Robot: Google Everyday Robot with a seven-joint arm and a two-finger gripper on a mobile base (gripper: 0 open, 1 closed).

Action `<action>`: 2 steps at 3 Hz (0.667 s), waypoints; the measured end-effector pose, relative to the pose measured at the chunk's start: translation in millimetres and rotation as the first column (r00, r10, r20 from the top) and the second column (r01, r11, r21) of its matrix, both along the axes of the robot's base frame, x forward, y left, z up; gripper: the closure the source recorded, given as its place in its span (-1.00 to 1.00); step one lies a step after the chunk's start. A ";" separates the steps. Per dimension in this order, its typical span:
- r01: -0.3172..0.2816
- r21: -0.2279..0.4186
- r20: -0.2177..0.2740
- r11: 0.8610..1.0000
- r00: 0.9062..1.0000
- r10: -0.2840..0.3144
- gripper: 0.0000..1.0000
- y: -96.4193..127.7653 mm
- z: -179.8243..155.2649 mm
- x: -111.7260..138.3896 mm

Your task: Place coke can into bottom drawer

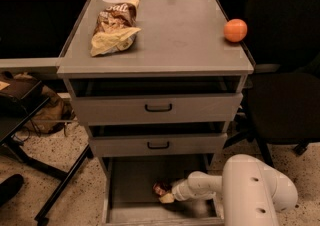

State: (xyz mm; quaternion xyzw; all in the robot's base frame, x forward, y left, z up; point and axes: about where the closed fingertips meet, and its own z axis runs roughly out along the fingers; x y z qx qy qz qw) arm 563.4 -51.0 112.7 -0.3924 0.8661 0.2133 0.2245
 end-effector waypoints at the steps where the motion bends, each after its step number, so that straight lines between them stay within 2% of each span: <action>1: 0.000 0.000 0.000 1.000 1.000 0.000 -1.00 0.1 0.0 0.0; 2: 0.000 0.000 0.000 1.000 1.000 0.000 -1.00 0.1 -0.1 -0.1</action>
Offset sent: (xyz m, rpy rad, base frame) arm 0.0000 0.0000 0.0000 0.0000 0.0000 0.0000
